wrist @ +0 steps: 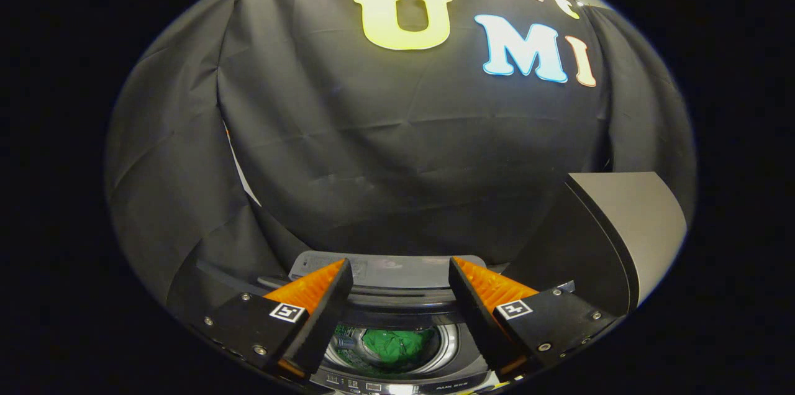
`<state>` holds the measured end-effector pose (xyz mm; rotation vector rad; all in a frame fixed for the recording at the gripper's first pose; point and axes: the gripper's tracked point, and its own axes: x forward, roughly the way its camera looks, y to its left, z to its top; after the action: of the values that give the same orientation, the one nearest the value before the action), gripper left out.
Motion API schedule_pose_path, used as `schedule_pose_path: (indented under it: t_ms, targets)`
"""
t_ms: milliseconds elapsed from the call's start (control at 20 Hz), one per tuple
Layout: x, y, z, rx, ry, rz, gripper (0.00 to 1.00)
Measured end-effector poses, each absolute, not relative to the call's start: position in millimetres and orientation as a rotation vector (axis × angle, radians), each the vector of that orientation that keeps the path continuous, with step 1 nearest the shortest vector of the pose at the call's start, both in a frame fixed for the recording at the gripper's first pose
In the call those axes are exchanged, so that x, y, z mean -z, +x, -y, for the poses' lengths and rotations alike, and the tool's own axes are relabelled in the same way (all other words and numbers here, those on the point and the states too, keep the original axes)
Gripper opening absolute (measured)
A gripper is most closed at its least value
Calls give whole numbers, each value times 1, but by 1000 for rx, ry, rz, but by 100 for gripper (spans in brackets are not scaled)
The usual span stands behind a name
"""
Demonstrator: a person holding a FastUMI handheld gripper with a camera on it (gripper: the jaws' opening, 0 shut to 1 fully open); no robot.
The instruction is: Put the clothes into the washing machine and then close the washing machine lid.
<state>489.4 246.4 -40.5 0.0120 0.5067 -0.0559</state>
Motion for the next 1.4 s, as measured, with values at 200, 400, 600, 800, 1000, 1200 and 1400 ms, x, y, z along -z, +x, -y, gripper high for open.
schedule_pose_path:
  t_ms: [200,400,600,800,1000,1200,1400]
  targets:
    - [55,469,-249,50,13,-498,96]
    - [80,445,-260,34,4,-521,96]
    - [89,430,-276,5,-39,-529,96]
    - [88,413,-285,-13,-65,-509,96]
    - [67,384,-278,-26,-88,-444,96]
    - [50,338,-245,-8,-124,-379,97]
    - [27,277,-196,-8,-185,-310,97]
